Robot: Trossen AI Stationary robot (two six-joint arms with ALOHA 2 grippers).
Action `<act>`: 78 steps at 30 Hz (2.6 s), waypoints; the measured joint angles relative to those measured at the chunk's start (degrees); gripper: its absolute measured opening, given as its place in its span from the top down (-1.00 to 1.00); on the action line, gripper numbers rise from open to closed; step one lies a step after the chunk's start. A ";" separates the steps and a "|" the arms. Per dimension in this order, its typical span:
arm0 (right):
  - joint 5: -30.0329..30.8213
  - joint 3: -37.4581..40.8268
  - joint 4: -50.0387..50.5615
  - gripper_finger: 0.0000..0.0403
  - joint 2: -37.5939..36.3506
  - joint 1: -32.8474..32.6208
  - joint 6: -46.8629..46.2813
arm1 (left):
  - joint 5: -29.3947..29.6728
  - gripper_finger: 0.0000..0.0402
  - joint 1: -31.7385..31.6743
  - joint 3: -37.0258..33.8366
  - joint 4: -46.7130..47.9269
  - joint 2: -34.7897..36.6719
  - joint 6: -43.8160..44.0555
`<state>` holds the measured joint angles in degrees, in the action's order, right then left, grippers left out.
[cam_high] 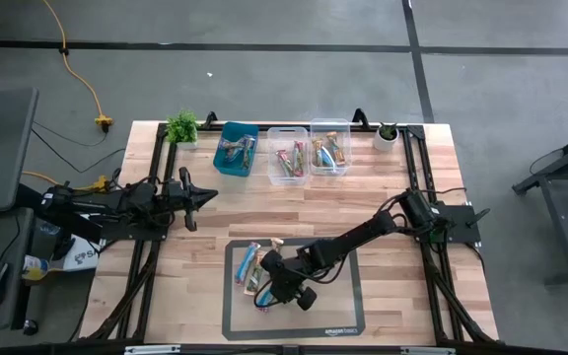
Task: Pick and place Granola Bars by type
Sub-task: Put the bottom red granola bar into the left transparent bin
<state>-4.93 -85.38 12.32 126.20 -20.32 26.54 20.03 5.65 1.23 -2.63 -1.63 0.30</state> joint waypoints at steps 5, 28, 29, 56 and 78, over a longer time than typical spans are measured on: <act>-0.05 -0.60 1.06 0.65 -0.10 0.00 -4.68 | 0.00 1.00 0.00 0.00 0.00 0.00 0.01; -2.96 -15.54 9.12 0.80 -0.20 0.96 -23.05 | -0.01 1.00 0.00 0.00 0.09 0.01 0.01; -4.30 -16.78 10.17 0.80 -0.21 1.31 -24.88 | -0.01 1.00 0.00 -0.02 0.09 0.01 0.00; -8.10 -49.66 51.08 0.82 -0.36 10.85 -43.64 | -0.02 1.00 0.00 -0.01 0.13 0.02 0.01; 25.54 -46.77 52.75 0.86 -11.05 29.93 -57.02 | -0.02 1.00 0.00 -0.01 0.13 0.00 0.02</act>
<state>20.61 -132.16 65.07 115.15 9.61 -30.48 20.01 5.65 1.22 -2.50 -1.63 0.32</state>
